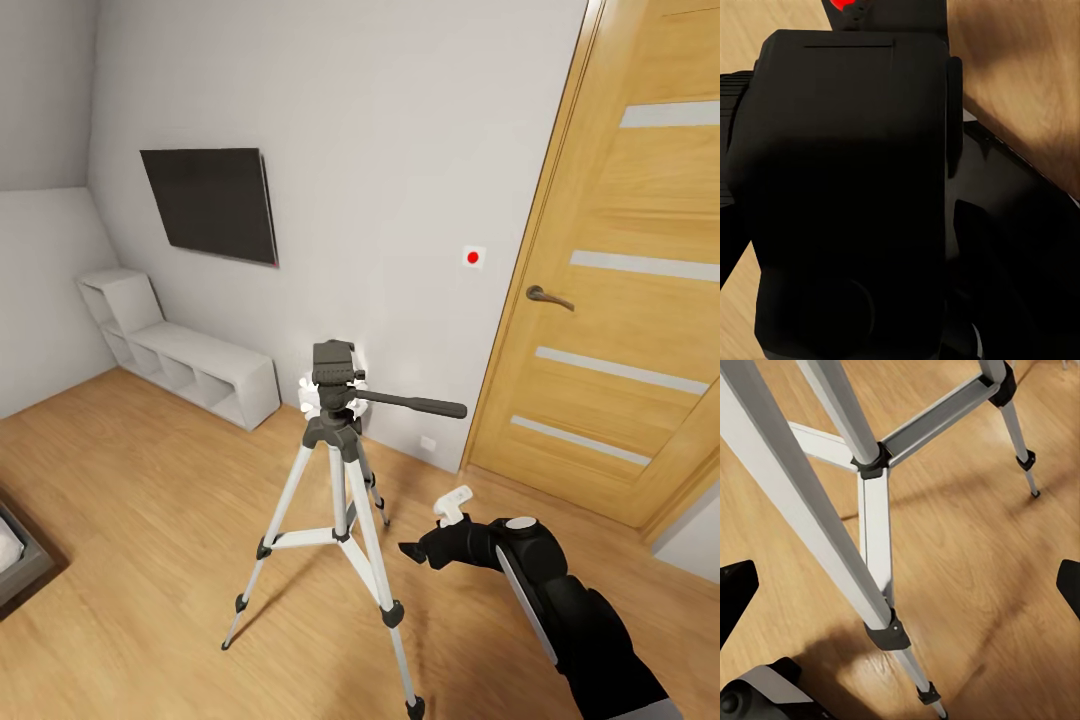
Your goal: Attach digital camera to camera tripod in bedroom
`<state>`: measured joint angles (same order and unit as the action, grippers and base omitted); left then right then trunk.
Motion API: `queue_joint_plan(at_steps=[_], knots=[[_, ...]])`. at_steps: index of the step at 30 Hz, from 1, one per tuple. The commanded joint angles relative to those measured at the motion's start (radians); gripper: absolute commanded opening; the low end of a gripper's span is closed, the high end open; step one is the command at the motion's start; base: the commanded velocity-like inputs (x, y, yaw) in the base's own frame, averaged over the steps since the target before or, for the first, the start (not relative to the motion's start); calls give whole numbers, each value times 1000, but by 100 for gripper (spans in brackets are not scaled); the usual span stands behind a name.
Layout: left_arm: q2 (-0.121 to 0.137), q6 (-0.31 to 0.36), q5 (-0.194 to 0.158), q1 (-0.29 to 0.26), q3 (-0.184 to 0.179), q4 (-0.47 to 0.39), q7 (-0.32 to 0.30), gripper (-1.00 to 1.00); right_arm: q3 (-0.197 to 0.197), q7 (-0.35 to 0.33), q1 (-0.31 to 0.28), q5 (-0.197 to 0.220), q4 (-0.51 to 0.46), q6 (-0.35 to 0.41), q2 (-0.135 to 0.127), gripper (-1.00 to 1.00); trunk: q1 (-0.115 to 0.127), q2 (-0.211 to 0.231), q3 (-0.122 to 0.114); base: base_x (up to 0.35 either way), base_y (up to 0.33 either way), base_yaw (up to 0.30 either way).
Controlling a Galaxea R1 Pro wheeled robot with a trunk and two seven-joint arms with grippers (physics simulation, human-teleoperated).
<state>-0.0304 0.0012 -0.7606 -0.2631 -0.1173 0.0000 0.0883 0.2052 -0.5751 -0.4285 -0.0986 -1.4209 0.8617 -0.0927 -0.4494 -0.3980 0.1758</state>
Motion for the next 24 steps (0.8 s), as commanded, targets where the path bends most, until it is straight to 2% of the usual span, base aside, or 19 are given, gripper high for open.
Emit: queue_joint_plan(at_steps=[1,14,24], knots=[[0,0,-5,-1,-8,0,4,-100,1,-8,-1,-10,-1,2,-1,100,-1,-2,2,0,0,0],[-4,2,-5,-1,-8,0,4,-100,1,-8,-1,-10,0,3,-1,100,-1,-2,2,-110,101,0],[-3,2,-5,-1,-8,0,4,-100,2,-8,-1,-10,0,3,0,100,-1,-2,2,-24,23,0]])
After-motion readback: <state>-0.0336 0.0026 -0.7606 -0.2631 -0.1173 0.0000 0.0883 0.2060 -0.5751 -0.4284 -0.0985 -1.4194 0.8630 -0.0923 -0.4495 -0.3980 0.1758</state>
